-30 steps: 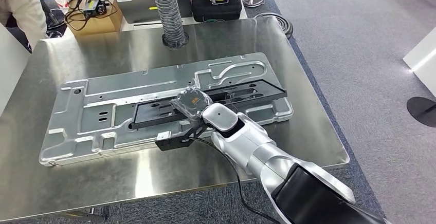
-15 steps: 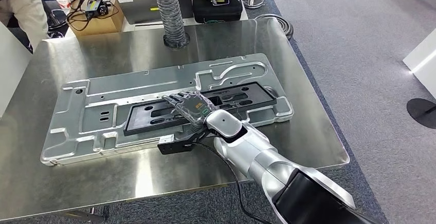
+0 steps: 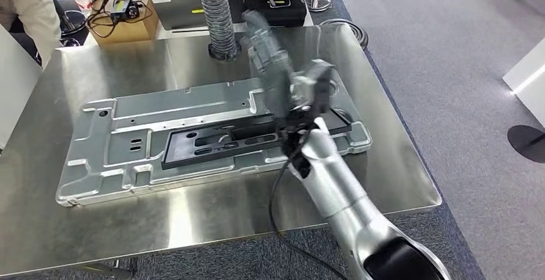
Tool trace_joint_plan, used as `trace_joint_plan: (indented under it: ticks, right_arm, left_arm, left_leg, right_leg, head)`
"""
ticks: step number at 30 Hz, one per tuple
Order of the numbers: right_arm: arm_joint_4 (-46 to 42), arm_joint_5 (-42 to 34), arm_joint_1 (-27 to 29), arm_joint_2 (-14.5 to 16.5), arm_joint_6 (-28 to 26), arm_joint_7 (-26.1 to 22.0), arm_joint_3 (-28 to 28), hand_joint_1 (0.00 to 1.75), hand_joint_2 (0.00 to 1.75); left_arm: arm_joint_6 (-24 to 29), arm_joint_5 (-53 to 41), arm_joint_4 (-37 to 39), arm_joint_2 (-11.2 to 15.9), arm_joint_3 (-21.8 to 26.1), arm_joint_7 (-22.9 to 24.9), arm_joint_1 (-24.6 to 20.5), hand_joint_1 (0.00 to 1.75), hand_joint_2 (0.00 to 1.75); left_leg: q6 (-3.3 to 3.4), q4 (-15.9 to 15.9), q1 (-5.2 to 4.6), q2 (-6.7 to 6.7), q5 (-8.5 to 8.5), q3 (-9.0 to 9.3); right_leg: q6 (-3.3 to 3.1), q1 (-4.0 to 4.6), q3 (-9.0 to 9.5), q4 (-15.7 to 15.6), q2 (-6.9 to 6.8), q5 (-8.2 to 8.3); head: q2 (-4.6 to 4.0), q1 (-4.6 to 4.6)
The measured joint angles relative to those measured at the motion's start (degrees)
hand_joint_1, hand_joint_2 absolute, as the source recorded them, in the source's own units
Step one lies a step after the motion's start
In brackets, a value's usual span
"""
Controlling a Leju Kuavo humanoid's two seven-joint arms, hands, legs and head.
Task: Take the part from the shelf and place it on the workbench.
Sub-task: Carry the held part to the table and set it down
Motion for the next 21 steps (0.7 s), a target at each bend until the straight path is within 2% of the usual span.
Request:
trace_joint_plan:
  ticks: [2,3,5,6,7,8,9,11,12,13,16,17,18,21]
  right_arm:
    - [-11.2,-1.2,3.1,-2.4,-1.2,0.1,-3.4,0.0,0.0]
    - [-15.7,-1.3,4.3,-3.5,-1.7,-0.2,-4.9,0.0,0.0]
    - [-23.5,-1.2,7.1,-5.8,-2.6,-1.3,-7.4,0.0,0.0]
    - [-26.8,-1.2,8.8,-7.0,-3.0,-1.9,-8.7,0.0,0.0]
    - [-29.9,-1.1,10.6,-8.2,-3.2,-2.7,-10.0,0.0,0.0]
    - [-32.5,-1.1,12.4,-9.2,-3.4,-3.4,-11.3,0.0,0.0]
    - [-34.9,-0.9,14.0,-10.0,-3.6,-3.9,-12.5,0.0,0.0]
    - [-39.6,-0.1,16.7,-11.2,-3.7,-4.6,-14.6,0.0,0.0]
    - [-41.8,0.3,18.0,-11.5,-3.7,-4.7,-15.5,0.0,0.0]
    - [-43.7,0.6,19.2,-11.8,-3.6,-4.8,-16.2,0.0,0.0]
    - [-48.5,0.9,22.7,-12.3,-2.7,-4.9,-18.4,0.0,0.0]
    - [-50.0,1.0,23.9,-12.3,-2.3,-4.9,-19.1,0.0,0.0]
    - [-51.3,1.0,25.0,-12.4,-1.9,-4.9,-19.8,0.0,0.0]
    - [-54.1,1.4,27.9,-12.4,-0.8,-4.9,-21.4,0.0,0.0]
  left_arm:
    - [-0.1,0.4,0.0,0.0,0.8,-0.5,0.5,0.0,0.0]
    - [-0.1,0.6,0.0,-0.1,1.2,-0.7,0.5,0.0,0.0]
    - [-0.1,0.9,0.0,-0.1,1.9,-1.0,0.5,0.0,0.0]
    - [-0.1,1.0,0.0,-0.1,2.2,-1.1,0.5,0.0,0.0]
    - [-0.1,1.0,0.0,-0.1,2.5,-1.2,0.5,0.0,0.0]
    - [-0.1,1.0,0.0,-0.1,2.7,-1.3,0.5,0.0,0.0]
    - [-0.1,1.0,0.0,-0.1,2.9,-1.4,0.6,0.0,0.0]
    - [-0.2,0.9,0.0,-0.2,3.3,-1.5,0.6,0.0,0.0]
    - [-0.2,0.7,0.0,-0.2,3.4,-1.6,0.6,0.0,0.0]
    - [-0.3,0.6,0.0,-0.2,3.5,-1.6,0.5,0.0,0.0]
    - [-0.4,0.0,0.0,-0.2,3.7,-1.7,0.5,0.0,0.0]
    - [-0.4,-0.1,0.0,-0.2,3.7,-1.7,0.5,0.0,0.0]
    - [-0.5,-0.2,0.0,-0.2,3.7,-1.6,0.5,0.0,0.0]
    - [-0.7,-0.3,0.0,-0.3,3.8,-1.6,0.5,0.0,0.0]
  left_leg:
    - [0.93,-0.3,0.01,0.03,0.18,0.05]
    - [1.34,-0.4,0.01,0.12,0.28,0.07]
    - [1.91,-0.5,-0.16,0.27,0.29,0.04]
    - [2.09,-0.5,-0.29,0.28,0.27,0.04]
    - [2.21,-0.4,-0.42,0.26,0.25,0.05]
    - [2.28,-0.4,-0.55,0.22,0.24,0.07]
    - [2.32,-0.4,-0.7,0.19,0.25,0.09]
    - [2.28,-0.2,-1.08,0.19,0.27,0.08]
    - [2.19,-0.2,-1.26,0.21,0.31,0.05]
    - [2.05,-0.1,-1.38,0.23,0.36,0.02]
    - [1.28,-0.2,-1.45,0.31,0.36,0.05]
    - [0.92,0.3,-1.44,0.33,-0.44,-0.07]
    - [0.57,1.9,-1.38,0.34,-2.05,-0.53]
    - [-0.38,11.9,-0.82,0.37,-9.1,-3.57]
  right_leg:
    - [0.69,-0.24,-0.46,1.3,-0.02,-1.11]
    - [0.98,-0.34,-1.41,3.3,0.04,-2.47]
    - [1.36,-0.42,-4.75,10.6,0.08,-6.11]
    - [1.46,-0.42,-6.43,14.1,0.09,-7.41]
    - [1.45,-0.43,-7.42,16.2,0.09,-7.81]
    - [1.3,-0.41,-7.36,16.0,0.09,-7.13]
    - [1.02,-0.35,-6.19,13.5,0.09,-5.57]
    - [0.14,0.01,-2.15,5.4,0.05,-1.99]
    - [-0.17,0.2,-0.66,2.4,-0.01,-0.84]
    - [-0.36,0.37,0.15,0.7,-0.05,-0.26]
    - [-0.75,0.21,0.29,-0.2,-0.18,0.4]
    - [-1.03,0.03,0.28,-0.6,-0.29,0.76]
    - [-1.34,-0.17,0.16,-1.0,-0.41,1.16]
    - [-1.66,-0.23,-1.0,-1.2,-0.55,2.25]
  head:
    - [-0.01,0.03]
    - [-0.01,0.03]
    - [-0.01,0.03]
    - [-0.01,0.03]
    - [-0.01,0.05]
    - [-0.01,0.08]
    - [-0.01,0.1]
    - [-0.01,0.1]
    - [-0.01,0.08]
    - [-0.01,0.07]
    - [-0.01,0.07]
    - [-0.01,0.02]
    - [-0.01,-0.02]
    - [-0.01,-0.14]
